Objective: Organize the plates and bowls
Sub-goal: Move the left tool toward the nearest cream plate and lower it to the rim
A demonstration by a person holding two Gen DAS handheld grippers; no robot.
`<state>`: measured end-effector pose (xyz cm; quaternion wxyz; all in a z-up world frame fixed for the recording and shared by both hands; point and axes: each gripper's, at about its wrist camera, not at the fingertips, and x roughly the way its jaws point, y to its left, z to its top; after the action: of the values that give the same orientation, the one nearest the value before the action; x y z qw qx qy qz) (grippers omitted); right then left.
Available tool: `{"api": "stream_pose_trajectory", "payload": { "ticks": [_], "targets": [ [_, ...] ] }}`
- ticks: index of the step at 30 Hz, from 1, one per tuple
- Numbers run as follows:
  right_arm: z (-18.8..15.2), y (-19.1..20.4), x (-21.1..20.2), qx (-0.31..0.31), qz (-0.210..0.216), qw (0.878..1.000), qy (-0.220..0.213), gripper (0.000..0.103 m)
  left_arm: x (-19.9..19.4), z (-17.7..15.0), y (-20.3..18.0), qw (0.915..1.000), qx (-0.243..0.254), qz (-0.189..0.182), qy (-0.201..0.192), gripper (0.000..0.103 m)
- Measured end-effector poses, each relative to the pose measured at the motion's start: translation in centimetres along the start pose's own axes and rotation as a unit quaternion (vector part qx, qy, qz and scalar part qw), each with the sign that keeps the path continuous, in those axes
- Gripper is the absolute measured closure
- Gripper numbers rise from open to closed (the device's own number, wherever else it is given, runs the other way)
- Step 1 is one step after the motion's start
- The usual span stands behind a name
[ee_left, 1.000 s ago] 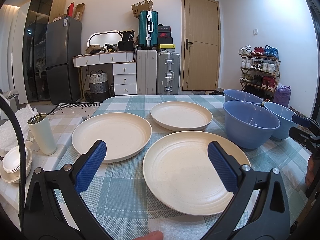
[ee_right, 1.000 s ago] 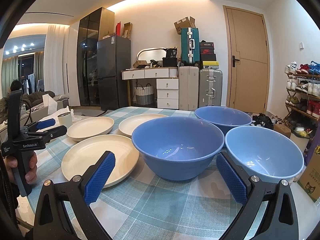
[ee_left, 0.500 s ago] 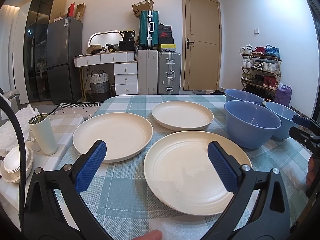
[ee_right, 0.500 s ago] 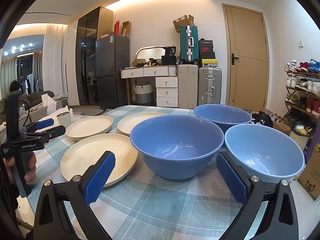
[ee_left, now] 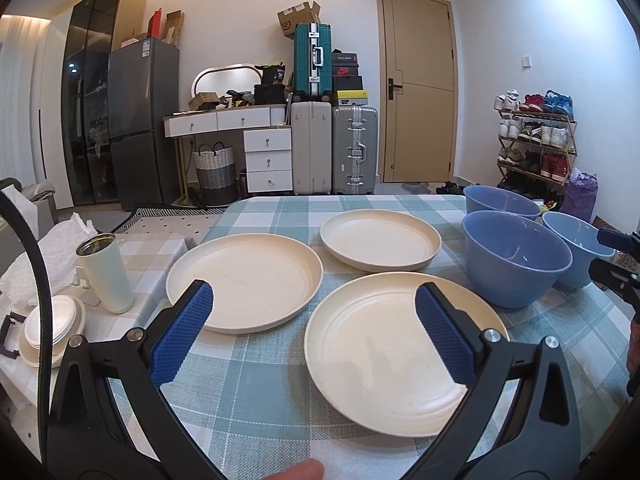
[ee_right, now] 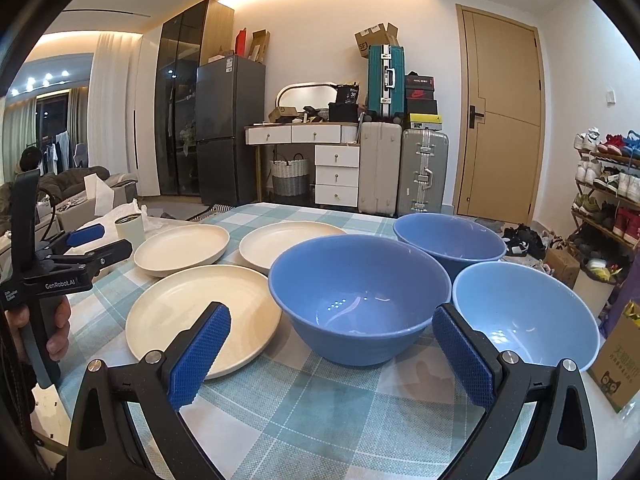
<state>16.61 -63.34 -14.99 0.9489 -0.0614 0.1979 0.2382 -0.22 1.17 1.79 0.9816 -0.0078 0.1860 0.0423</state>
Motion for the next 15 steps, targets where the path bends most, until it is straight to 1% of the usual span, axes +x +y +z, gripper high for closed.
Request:
{"api": "stream_pose_trajectory", "payload": {
  "ticks": [9,15],
  "targets": [
    [2.5,1.7,0.2,-0.005,0.011,1.000,0.011,0.000,-1.8,2.5,0.5,0.9996,-0.010,0.027,0.005,0.002],
    [4.4,2.8,1.4,0.001,0.033,0.999,0.033,0.000,-2.8,3.6,1.8,0.9987,-0.023,0.037,0.025,0.002]
  ]
}}
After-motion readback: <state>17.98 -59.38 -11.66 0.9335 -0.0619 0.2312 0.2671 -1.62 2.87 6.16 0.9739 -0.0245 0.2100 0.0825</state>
